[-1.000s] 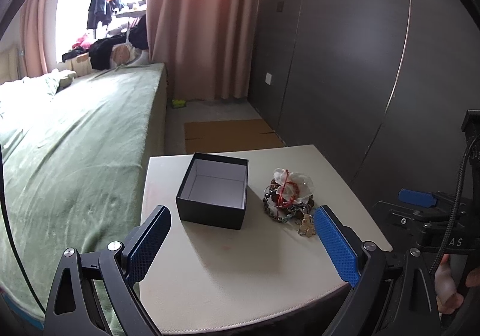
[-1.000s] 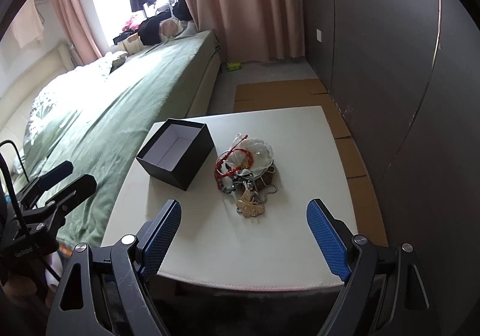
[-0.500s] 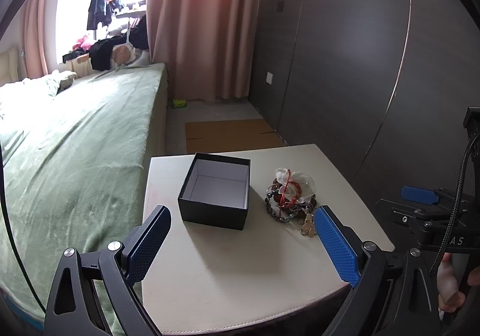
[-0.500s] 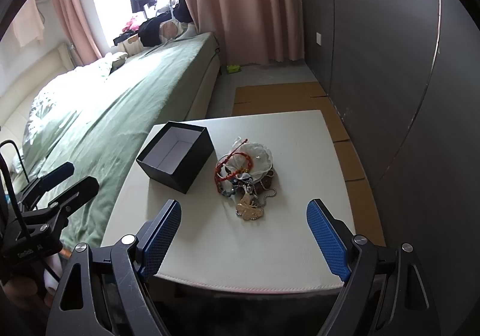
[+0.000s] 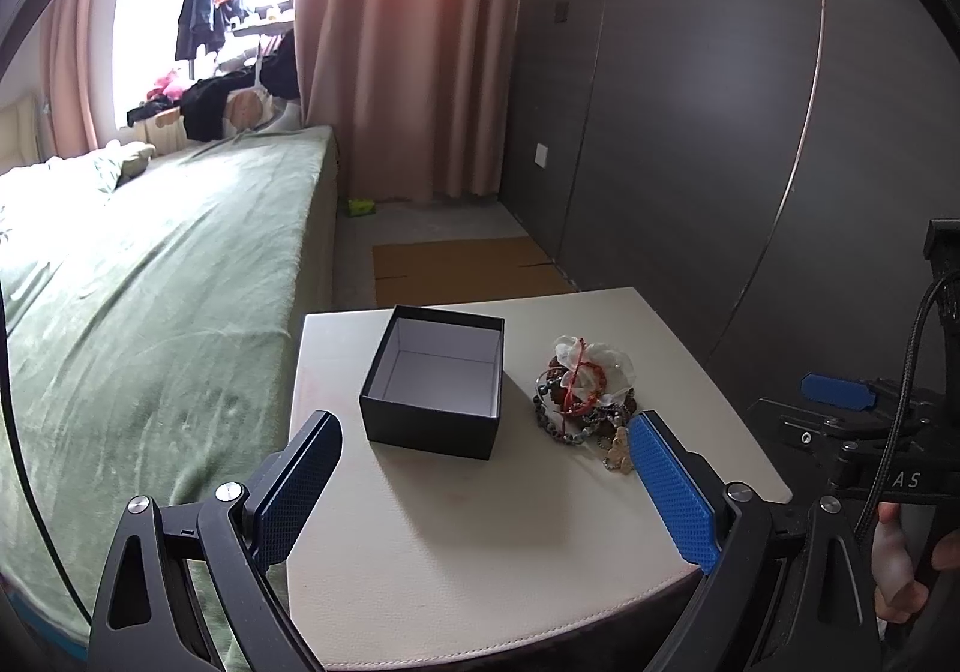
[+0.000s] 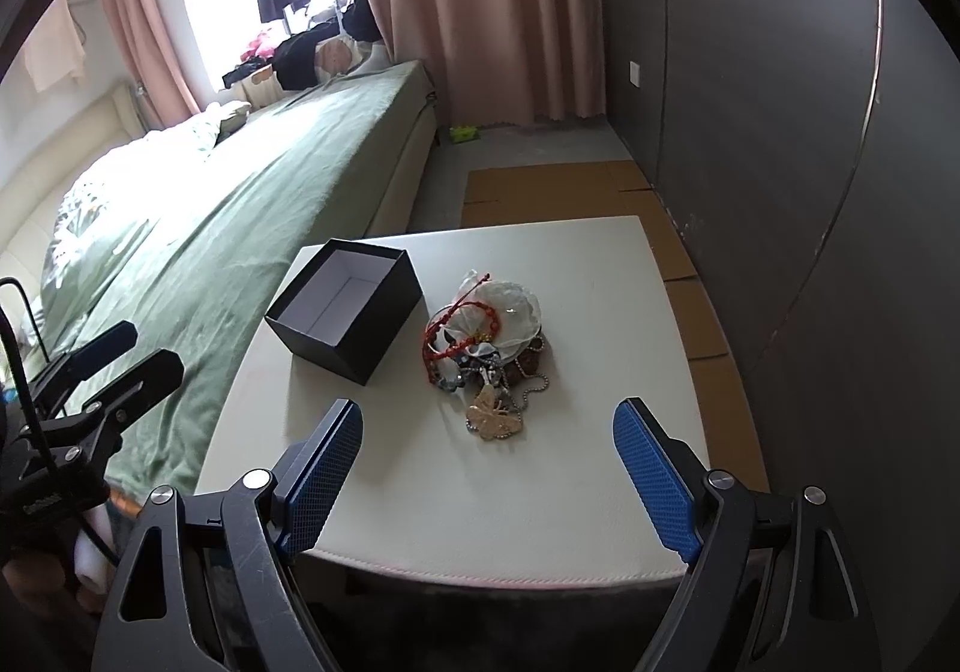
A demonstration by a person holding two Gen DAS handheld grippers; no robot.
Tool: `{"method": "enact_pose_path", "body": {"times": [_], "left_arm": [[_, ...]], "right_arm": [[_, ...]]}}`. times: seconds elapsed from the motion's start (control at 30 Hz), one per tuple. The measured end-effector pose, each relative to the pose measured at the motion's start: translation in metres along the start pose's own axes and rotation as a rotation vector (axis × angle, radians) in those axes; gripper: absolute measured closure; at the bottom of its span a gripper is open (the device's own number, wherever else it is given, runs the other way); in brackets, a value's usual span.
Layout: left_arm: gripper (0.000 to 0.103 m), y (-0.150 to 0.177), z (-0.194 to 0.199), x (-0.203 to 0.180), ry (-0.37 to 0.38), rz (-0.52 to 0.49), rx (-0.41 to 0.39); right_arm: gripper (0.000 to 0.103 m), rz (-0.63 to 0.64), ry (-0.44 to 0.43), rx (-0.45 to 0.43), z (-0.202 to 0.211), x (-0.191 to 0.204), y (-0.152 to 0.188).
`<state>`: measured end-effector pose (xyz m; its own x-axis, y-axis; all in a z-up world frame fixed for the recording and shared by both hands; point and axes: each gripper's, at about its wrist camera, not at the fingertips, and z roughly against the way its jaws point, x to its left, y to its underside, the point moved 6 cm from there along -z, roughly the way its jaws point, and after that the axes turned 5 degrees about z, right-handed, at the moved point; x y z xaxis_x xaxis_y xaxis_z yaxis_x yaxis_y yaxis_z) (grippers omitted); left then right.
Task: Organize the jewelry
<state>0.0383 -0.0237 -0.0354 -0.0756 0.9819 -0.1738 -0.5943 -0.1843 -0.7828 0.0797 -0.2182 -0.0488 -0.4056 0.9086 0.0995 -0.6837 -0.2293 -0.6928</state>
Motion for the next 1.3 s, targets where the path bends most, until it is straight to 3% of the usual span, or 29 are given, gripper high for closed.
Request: {"method": "enact_pose_path", "body": {"times": [0.6,1.03,1.3], "left_arm": [[0.006,-0.002,-0.003,-0.001,0.001,0.003,0.013],[0.007,0.002,-0.03,-0.019,0.036,-0.011,0.066],[0.029,0.013,-0.061,-0.041,0.084,-0.034,0.144]], "right_arm": [[0.017,0.002,-0.005,-0.001,-0.001,0.001,-0.001],[0.017,-0.107,-0.02,0.02,-0.011,-0.031,-0.001],[0.017,-0.254,-0.052,0.051,-0.022,-0.067,0.001]]}}
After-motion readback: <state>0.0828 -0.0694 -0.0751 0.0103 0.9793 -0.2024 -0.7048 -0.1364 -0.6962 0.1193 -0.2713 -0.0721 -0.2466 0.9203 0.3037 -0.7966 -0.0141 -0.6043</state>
